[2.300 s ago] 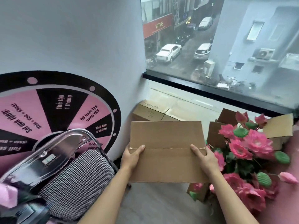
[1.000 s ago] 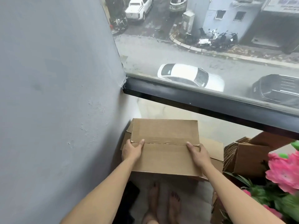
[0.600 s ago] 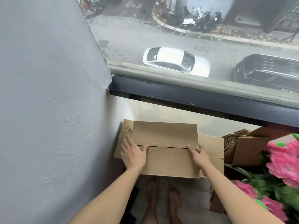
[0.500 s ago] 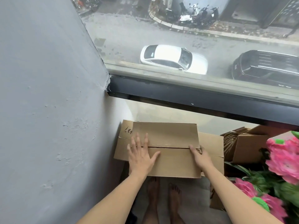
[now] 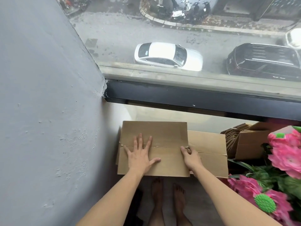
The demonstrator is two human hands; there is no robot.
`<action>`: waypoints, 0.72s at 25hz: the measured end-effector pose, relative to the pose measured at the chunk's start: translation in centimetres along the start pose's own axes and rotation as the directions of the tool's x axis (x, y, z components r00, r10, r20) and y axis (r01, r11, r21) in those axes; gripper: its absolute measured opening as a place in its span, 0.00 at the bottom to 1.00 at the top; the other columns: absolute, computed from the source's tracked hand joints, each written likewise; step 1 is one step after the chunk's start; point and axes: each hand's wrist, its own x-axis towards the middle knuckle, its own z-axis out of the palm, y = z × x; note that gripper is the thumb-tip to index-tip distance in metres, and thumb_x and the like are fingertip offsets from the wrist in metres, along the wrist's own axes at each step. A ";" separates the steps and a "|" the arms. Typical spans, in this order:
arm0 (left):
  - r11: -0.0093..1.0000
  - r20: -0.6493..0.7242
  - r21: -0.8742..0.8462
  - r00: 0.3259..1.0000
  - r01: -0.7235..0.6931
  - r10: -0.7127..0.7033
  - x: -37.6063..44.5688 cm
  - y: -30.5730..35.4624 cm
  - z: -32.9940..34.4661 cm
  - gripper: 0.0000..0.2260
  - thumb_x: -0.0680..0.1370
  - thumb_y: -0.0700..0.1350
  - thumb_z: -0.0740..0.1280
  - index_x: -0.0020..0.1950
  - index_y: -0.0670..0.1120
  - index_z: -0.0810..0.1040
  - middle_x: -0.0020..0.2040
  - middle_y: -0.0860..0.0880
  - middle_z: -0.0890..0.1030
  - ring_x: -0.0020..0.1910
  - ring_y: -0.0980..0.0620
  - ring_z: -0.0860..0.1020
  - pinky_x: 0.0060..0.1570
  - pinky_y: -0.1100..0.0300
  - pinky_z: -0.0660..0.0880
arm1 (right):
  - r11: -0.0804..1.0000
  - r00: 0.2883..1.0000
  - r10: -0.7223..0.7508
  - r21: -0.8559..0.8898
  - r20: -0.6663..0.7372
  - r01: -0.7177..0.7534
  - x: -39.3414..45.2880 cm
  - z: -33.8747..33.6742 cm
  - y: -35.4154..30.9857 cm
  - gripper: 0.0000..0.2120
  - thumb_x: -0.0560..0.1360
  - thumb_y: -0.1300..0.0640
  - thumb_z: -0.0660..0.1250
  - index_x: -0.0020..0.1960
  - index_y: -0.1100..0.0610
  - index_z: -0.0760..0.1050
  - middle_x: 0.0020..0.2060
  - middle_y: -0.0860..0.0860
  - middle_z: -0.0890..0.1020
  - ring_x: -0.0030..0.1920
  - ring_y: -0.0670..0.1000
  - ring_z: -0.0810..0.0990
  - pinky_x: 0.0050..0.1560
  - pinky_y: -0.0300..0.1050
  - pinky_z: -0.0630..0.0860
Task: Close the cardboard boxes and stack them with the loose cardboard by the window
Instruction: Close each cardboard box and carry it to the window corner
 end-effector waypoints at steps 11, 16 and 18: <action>0.998 -0.038 0.053 0.999 -0.031 0.034 -0.1 -5.5 -1.5 0.47 0.72 0.78 0.52 0.80 0.57 0.32 0.81 0.45 0.36 0.81 0.42 0.39 0.72 0.29 0.50 | 0.977 0.995 -0.058 -0.200 0.081 0.073 -3.4 2.2 -2.7 0.26 0.81 0.42 0.61 0.76 0.48 0.65 0.68 0.53 0.76 0.69 0.58 0.73 0.65 0.49 0.71; 0.965 -0.089 0.124 0.966 -0.231 0.243 -2.7 0.8 -3.4 0.41 0.77 0.72 0.53 0.82 0.55 0.41 0.83 0.44 0.46 0.81 0.42 0.51 0.75 0.38 0.54 | 0.867 0.984 -0.177 -0.477 -0.030 0.142 -7.4 -4.0 0.0 0.28 0.81 0.39 0.57 0.77 0.50 0.62 0.69 0.54 0.75 0.69 0.58 0.72 0.65 0.51 0.69; 0.928 -0.075 0.167 0.935 -0.332 0.348 -3.4 4.9 -4.8 0.39 0.78 0.70 0.54 0.82 0.54 0.45 0.83 0.44 0.51 0.80 0.42 0.54 0.74 0.42 0.57 | 0.829 0.975 -0.198 -0.548 -0.097 0.114 -9.3 -7.2 1.9 0.28 0.81 0.39 0.57 0.77 0.50 0.62 0.68 0.53 0.75 0.68 0.58 0.71 0.65 0.53 0.70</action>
